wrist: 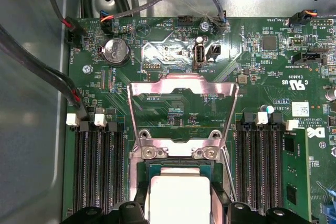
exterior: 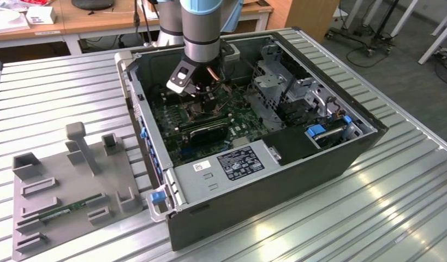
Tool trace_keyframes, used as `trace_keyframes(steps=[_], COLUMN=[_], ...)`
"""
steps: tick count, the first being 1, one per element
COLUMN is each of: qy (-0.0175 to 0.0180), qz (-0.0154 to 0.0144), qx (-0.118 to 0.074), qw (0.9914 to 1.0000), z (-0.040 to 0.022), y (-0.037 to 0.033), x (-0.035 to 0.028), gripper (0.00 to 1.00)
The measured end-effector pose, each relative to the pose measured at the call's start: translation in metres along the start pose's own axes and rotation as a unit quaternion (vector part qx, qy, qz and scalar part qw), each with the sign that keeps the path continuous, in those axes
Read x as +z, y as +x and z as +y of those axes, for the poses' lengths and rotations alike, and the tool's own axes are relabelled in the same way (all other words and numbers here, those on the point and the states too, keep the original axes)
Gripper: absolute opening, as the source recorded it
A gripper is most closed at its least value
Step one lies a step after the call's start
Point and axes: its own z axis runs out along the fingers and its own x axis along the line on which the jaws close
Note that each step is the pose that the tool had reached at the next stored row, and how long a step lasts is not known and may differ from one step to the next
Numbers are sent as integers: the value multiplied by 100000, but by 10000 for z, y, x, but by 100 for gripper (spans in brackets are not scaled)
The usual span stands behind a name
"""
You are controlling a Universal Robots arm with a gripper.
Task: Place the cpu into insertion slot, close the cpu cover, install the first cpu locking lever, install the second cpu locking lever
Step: 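Place the cpu into insertion slot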
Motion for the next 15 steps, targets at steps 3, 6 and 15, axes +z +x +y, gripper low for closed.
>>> trace_keyframes(steps=[3,6,15], qy=[-2,-3,7], qz=[6,5,-11], qx=[-1,2,1], qw=[100000,100000,100000], z=[0,0,-1], y=[0,0,0], x=[1,1,10], gripper=[54,54,54])
